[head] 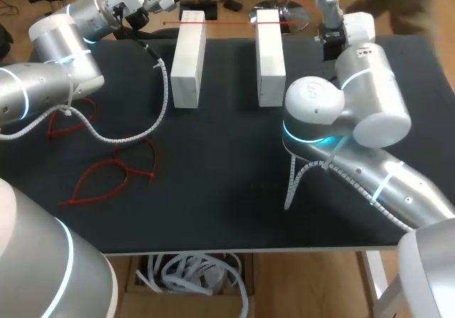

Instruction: Grab the tape and strap the tape.

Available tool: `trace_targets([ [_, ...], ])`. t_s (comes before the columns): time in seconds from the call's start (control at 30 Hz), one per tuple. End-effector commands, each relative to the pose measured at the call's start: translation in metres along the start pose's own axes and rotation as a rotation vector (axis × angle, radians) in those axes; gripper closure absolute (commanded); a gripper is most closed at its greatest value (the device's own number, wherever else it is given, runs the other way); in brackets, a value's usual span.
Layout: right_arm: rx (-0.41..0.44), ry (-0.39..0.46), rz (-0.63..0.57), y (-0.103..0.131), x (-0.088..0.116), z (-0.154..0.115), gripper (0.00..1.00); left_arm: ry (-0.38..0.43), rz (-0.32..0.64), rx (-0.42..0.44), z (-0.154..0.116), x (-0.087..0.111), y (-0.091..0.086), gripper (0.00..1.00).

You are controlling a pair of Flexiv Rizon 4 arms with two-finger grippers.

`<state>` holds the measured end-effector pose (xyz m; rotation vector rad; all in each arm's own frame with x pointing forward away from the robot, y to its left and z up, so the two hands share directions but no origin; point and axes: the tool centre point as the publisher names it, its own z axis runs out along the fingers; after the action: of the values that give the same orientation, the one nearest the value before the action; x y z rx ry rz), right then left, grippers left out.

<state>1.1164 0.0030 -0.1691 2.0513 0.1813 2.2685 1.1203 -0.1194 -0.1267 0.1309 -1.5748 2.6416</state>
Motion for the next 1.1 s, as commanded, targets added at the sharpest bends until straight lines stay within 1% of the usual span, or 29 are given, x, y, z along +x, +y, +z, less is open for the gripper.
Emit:
trace_targets([
  [0.03, -0.059, 0.028, 0.004, -0.004, 0.0, 0.006, 0.0, -0.005, 0.001, -0.001, 0.001, 0.002, -0.001, 1.0],
  [0.4, -0.067, 0.016, 0.027, -0.005, 0.001, 0.0, 0.0, -0.005, 0.001, -0.001, 0.001, 0.002, -0.001, 1.0],
  [0.53, -0.081, 0.032, 0.046, -0.004, 0.008, 0.0, 0.0, -0.005, 0.001, -0.001, 0.001, 0.002, -0.001, 1.0],
  [0.7, -0.086, 0.041, 0.051, -0.003, 0.011, 0.001, 0.0, -0.005, 0.001, -0.001, 0.001, 0.002, -0.001, 1.0],
  [1.1, -0.118, 0.027, 0.042, 0.005, -0.001, -0.004, 0.0, -0.005, 0.001, -0.001, 0.001, 0.002, -0.001, 1.0],
])
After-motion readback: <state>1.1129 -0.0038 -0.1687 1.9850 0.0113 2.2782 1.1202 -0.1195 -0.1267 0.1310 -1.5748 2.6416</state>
